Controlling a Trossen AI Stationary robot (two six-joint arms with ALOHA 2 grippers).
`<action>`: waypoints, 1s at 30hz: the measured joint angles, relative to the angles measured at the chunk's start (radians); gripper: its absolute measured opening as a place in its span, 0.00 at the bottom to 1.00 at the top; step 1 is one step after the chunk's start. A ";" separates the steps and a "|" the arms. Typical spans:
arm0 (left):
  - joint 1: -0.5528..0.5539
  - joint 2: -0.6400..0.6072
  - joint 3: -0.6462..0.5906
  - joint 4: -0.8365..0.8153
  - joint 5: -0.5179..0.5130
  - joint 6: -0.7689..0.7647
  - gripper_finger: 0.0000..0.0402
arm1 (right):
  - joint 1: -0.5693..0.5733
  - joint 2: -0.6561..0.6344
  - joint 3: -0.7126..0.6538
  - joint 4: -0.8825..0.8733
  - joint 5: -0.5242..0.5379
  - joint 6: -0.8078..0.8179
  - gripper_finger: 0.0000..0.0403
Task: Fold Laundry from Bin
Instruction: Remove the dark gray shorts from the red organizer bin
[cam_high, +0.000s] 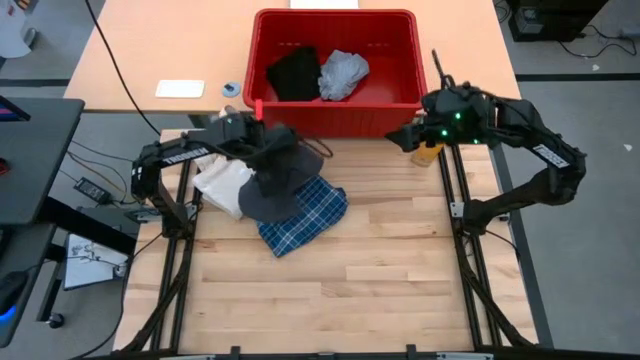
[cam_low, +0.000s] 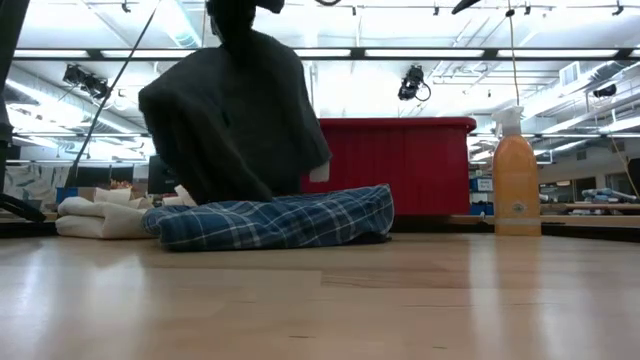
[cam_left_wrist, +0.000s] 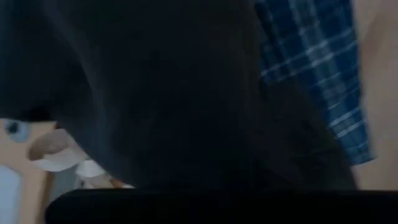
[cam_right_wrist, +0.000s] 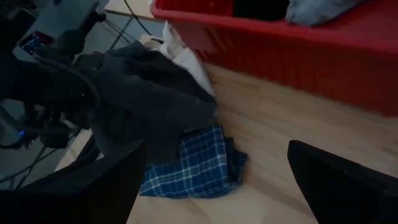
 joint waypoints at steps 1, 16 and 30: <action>-0.006 0.000 -0.018 0.000 -0.020 0.013 0.05 | 0.016 -0.002 -0.012 0.004 0.009 0.018 0.98; -0.003 0.025 -0.084 -0.002 -0.088 0.178 0.05 | 0.168 -0.003 -0.301 0.223 0.006 0.186 0.98; -0.102 0.129 -0.083 0.000 -0.078 0.199 0.08 | 0.277 0.042 -0.365 0.314 -0.176 0.125 0.98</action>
